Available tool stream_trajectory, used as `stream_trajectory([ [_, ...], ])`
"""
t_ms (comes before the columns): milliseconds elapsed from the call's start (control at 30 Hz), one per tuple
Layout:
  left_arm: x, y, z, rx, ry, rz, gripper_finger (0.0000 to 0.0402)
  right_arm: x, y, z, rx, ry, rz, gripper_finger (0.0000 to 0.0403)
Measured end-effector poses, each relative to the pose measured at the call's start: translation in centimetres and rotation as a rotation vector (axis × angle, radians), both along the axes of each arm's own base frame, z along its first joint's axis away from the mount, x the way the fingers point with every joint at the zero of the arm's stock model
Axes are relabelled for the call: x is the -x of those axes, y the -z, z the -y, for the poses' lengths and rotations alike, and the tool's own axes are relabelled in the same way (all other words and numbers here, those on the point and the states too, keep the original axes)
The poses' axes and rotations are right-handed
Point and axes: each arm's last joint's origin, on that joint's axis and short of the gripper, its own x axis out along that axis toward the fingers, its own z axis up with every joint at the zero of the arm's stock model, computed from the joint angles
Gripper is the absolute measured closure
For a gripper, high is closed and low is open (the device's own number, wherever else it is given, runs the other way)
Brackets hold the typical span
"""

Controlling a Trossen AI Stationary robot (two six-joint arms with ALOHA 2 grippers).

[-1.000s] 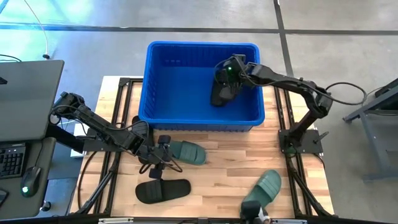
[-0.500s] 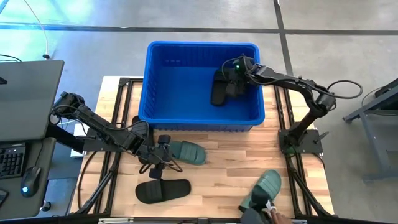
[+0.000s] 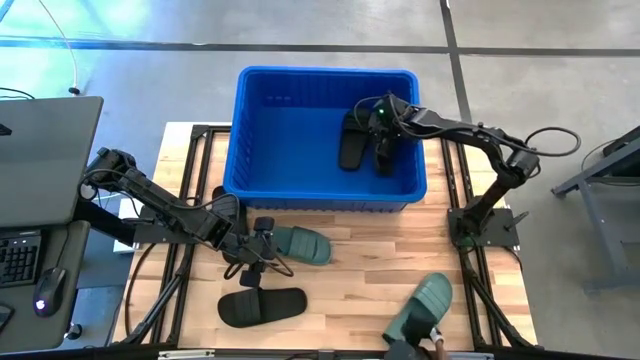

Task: Pick and place slides into bin
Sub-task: Put the black slipper into the blue bin, then put the green slipper into the blue bin

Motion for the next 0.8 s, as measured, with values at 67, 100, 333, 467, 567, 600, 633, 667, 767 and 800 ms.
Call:
stream_trajectory([
  [67, 0.0, 0.0, 0.0, 0.005, -0.005, 0.001, 0.0234, -0.8, -0.9, -0.5, 0.043, -0.005, -0.009, 0.0202],
  [100, 0.0, 0.0, 0.0, 0.007, -0.007, 0.001, 0.0234, -1.1, -1.5, -0.7, 0.06, -0.01, -0.008, 0.0202],
  [333, 0.1, 0.1, 0.3, 0.083, 0.068, -0.039, 0.0234, -3.4, -8.5, -4.5, 0.063, -0.09, 0.146, 0.0212],
  [467, 0.5, 0.3, 0.5, 0.174, 0.105, -0.103, 0.0234, -4.1, -13.8, -7.7, -0.004, -0.176, 0.322, 0.0214],
  [567, 1.0, 0.6, 0.7, 0.238, 0.08, -0.177, 0.0234, -4.4, -16.8, -10.0, -0.043, -0.256, 0.411, 0.0213],
  [600, 1.2, 0.7, 0.7, 0.239, 0.067, -0.202, 0.0234, -4.4, -17.6, -10.7, -0.061, -0.287, 0.435, 0.0213],
  [633, 1.4, 0.8, 0.8, 0.232, 0.054, -0.224, 0.0234, -4.5, -18.2, -11.5, -0.087, -0.316, 0.461, 0.0214],
  [667, 1.7, 1.0, 0.9, 0.218, 0.036, -0.245, 0.0234, -4.6, -18.6, -12.1, -0.118, -0.347, 0.485, 0.0215],
  [767, 2.2, 1.1, 1.2, 0.171, -0.001, -0.259, 0.0234, -5.1, -18.8, -14.2, -0.234, -0.431, 0.516, 0.0217],
  [800, 2.2, 1.1, 1.3, 0.152, -0.005, -0.245, 0.0234, -5.2, -18.7, -14.9, -0.268, -0.462, 0.513, 0.0218],
])
